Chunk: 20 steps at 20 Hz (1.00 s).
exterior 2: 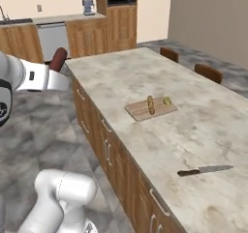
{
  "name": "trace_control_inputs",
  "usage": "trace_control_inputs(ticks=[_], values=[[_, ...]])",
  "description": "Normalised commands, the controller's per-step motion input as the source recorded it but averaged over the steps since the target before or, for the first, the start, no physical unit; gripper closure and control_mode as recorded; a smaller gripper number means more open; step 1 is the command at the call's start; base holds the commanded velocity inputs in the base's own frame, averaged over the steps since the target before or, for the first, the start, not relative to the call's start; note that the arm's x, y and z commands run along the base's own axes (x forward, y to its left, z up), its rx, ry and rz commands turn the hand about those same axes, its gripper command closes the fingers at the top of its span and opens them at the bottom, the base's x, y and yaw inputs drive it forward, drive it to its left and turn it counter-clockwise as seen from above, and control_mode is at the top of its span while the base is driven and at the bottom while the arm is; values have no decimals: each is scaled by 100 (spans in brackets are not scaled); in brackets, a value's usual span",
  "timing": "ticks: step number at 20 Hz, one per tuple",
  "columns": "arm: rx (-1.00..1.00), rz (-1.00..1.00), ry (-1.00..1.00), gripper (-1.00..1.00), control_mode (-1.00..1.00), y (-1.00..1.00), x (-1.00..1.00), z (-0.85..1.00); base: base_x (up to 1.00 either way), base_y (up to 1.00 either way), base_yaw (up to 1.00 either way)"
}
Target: Retrieve the sausage and cheese from the fridge and place them on the cutting board on the counter.
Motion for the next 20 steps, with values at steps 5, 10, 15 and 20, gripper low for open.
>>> trace_control_inputs(ticks=[5,10,15,20], values=[[0,0,0,100,100,0,0,0,97,20,-31],[0,0,0,100,100,0,0,0,100,12,-30],[0,0,0,100,100,0,0,0,100,-6,-23],[-1,-5,32,100,-100,-5,91,-52,0,0,0]])
